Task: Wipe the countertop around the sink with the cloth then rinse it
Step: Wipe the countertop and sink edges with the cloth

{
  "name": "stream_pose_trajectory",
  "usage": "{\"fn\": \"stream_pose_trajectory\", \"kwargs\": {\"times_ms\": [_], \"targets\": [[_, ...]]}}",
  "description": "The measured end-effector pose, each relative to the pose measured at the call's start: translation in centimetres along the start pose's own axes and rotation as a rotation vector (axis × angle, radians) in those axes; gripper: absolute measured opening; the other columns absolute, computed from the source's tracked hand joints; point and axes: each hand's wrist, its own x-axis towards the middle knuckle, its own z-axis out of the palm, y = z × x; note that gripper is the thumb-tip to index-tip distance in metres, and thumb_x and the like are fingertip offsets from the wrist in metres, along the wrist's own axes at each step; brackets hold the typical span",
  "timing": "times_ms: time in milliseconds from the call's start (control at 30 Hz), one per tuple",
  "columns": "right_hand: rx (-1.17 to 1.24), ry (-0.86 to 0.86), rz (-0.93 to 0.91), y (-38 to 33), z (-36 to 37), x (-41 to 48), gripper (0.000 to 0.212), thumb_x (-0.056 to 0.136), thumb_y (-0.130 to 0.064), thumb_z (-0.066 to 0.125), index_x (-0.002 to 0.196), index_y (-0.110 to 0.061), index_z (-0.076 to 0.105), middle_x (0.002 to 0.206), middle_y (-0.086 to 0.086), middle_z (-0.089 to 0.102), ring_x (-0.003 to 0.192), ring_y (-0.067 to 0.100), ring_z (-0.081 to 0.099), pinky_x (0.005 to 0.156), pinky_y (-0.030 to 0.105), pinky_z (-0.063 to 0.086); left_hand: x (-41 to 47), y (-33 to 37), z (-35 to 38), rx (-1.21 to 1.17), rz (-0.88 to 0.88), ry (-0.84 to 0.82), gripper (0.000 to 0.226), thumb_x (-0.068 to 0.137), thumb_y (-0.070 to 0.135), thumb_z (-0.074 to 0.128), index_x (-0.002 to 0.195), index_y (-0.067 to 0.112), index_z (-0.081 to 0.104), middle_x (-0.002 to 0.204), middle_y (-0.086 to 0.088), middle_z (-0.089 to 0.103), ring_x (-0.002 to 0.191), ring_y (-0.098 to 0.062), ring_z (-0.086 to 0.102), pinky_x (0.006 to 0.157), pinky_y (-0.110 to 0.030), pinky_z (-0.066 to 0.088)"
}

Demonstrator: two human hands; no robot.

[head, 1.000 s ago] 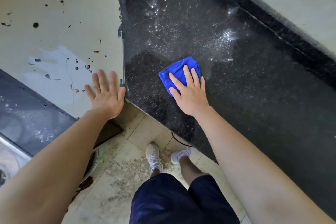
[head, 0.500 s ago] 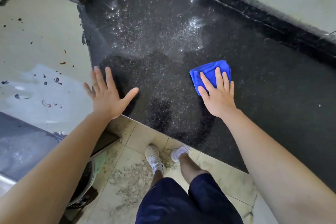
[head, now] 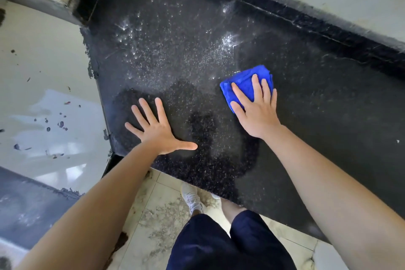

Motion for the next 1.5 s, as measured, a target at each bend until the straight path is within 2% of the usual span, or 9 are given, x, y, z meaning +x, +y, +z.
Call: {"fn": "stream_pose_trajectory", "kwargs": {"times_ms": [167, 300, 467, 633, 733, 933, 1200, 1333, 1500], "targets": [[0.066, 0.044, 0.026, -4.0, -4.0, 10.4, 0.054, 0.103, -0.059, 0.017, 0.155, -0.052, 0.005, 0.167, 0.007, -0.018, 0.153, 0.033, -0.016, 0.121, 0.061, -0.007, 0.3, 0.1, 0.1, -0.005, -0.01, 0.004, 0.173, 0.024, 0.102, 0.059, 0.135, 0.028, -0.052, 0.141, -0.011, -0.058, 0.133, -0.039, -0.049, 0.109, -0.074, -0.014], [0.089, 0.087, 0.059, -6.9, -4.2, 13.5, 0.055, 0.104, -0.055, 0.018, 0.157, -0.047, 0.006, 0.167, 0.01, -0.016, 0.153, 0.035, -0.015, 0.12, 0.062, -0.008, 0.4, 0.4, -0.1, -0.013, -0.014, 0.021, 0.173, 0.024, 0.102, 0.058, 0.136, 0.028, -0.051, 0.143, -0.011, -0.057, 0.135, -0.039, -0.048, 0.109, -0.073, -0.016], [0.098, 0.155, -0.084, -4.4, -1.8, 9.0, 0.053, 0.104, -0.056, 0.024, 0.156, -0.048, 0.019, 0.169, 0.007, -0.006, 0.154, 0.033, -0.007, 0.122, 0.06, -0.001, 0.1, 0.2, -0.1, -0.006, -0.016, 0.024, 0.173, 0.024, 0.101, 0.06, 0.136, 0.029, -0.051, 0.143, -0.01, -0.057, 0.135, -0.038, -0.048, 0.109, -0.073, -0.014], [0.095, 0.163, -0.113, -2.1, 3.8, -1.7, 0.053, 0.103, -0.055, 0.026, 0.155, -0.045, 0.026, 0.169, 0.009, -0.001, 0.154, 0.034, -0.003, 0.122, 0.061, 0.003, 0.2, 0.1, 0.0, -0.023, 0.0, 0.027, 0.174, 0.021, 0.103, 0.056, 0.135, 0.028, -0.051, 0.143, -0.011, -0.057, 0.134, -0.039, -0.048, 0.109, -0.075, -0.012], [0.066, 0.117, -0.106, -2.6, 4.9, -3.7, 0.054, 0.102, -0.056, 0.024, 0.155, -0.045, 0.027, 0.168, 0.01, -0.002, 0.153, 0.036, -0.004, 0.121, 0.063, 0.001, 0.2, 0.2, 0.0, -0.016, 0.001, 0.028, 0.174, 0.022, 0.102, 0.057, 0.135, 0.027, -0.052, 0.143, -0.013, -0.056, 0.134, -0.039, -0.049, 0.108, -0.075, -0.012], [-0.031, 0.094, -0.298, -6.2, 1.5, 3.0, 0.051, 0.104, -0.056, 0.023, 0.155, -0.05, 0.019, 0.169, 0.009, -0.003, 0.153, 0.035, -0.004, 0.121, 0.062, -0.001, 0.3, 0.2, 0.0, -0.01, -0.015, 0.027, 0.174, 0.024, 0.101, 0.059, 0.136, 0.025, -0.051, 0.142, -0.014, -0.057, 0.133, -0.04, -0.049, 0.109, -0.075, -0.012], [-0.026, 0.035, -0.278, -15.0, -2.8, 13.2, 0.054, 0.105, -0.055, 0.021, 0.157, -0.049, 0.009, 0.168, 0.007, -0.012, 0.153, 0.034, -0.013, 0.121, 0.062, -0.006, 0.4, 0.2, -0.2, 0.0, -0.02, 0.023, 0.174, 0.026, 0.1, 0.06, 0.137, 0.025, -0.05, 0.142, -0.013, -0.057, 0.133, -0.04, -0.049, 0.108, -0.076, -0.011], [0.006, 0.111, -0.313, -12.9, -1.1, 9.7, 0.053, 0.105, -0.056, 0.024, 0.156, -0.047, 0.019, 0.169, 0.007, 0.0, 0.155, 0.032, -0.004, 0.123, 0.059, 0.002, 0.3, 0.1, 0.0, -0.002, -0.014, 0.031, 0.174, 0.025, 0.1, 0.059, 0.138, 0.025, -0.049, 0.143, -0.013, -0.057, 0.134, -0.039, -0.049, 0.108, -0.076, -0.011], [-0.048, 0.163, -0.317, -5.1, 2.0, 1.6, 0.052, 0.104, -0.058, 0.029, 0.154, -0.044, 0.031, 0.168, 0.008, 0.012, 0.154, 0.032, 0.007, 0.123, 0.058, 0.009, 0.4, -0.1, 0.3, -0.016, 0.0, 0.03, 0.174, 0.025, 0.101, 0.058, 0.138, 0.024, -0.049, 0.141, -0.014, -0.058, 0.132, -0.04, -0.051, 0.108, -0.076, -0.012]]}}
